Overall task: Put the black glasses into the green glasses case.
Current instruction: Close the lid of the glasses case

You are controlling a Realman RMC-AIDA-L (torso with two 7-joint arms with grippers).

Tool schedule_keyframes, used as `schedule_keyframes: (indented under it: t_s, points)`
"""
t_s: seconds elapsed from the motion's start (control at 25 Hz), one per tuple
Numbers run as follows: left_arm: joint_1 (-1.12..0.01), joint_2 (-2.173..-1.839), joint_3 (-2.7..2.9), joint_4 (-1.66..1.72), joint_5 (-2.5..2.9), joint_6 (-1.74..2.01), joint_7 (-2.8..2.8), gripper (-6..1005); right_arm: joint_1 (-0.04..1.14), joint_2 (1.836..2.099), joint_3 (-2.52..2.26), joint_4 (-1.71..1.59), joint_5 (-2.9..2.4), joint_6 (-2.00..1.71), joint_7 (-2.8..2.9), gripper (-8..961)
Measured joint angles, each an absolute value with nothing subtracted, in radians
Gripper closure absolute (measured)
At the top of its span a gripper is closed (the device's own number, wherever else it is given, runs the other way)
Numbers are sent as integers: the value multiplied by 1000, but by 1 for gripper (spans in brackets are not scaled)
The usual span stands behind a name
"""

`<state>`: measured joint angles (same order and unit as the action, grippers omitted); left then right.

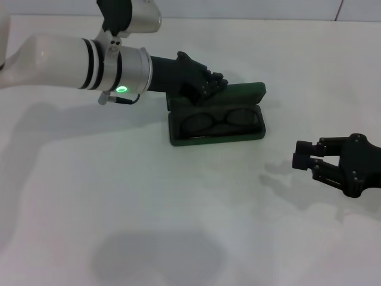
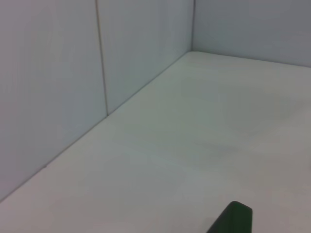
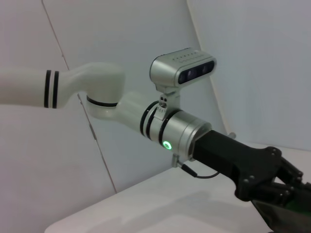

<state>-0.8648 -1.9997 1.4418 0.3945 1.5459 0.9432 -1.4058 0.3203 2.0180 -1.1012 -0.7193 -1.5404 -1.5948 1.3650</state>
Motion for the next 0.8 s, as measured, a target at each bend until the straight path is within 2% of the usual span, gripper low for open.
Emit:
schedule_keyframes:
  t_s: [0.12,0.32,0.64,0.8]
  points:
    - [-861,-2003,1445,395,1551,958,-1406,763,320,2018,-1089,-703,-1539,-1595,1357,700]
    - [-854,-2010,1447,385,1570,991,-1406,959,318,2017,-1077,-683,-1528,-1601,1341,698]
    - [-819,-2048,1447,390,1642,1021,-1401,968,321,2017,-1077,-674,-1526,-1606,1328,695]
    - [-757,-2067,1440,487,1637,1053,-1393,965,311,2016,-1064,-675,-1527,-1624,1323,694]
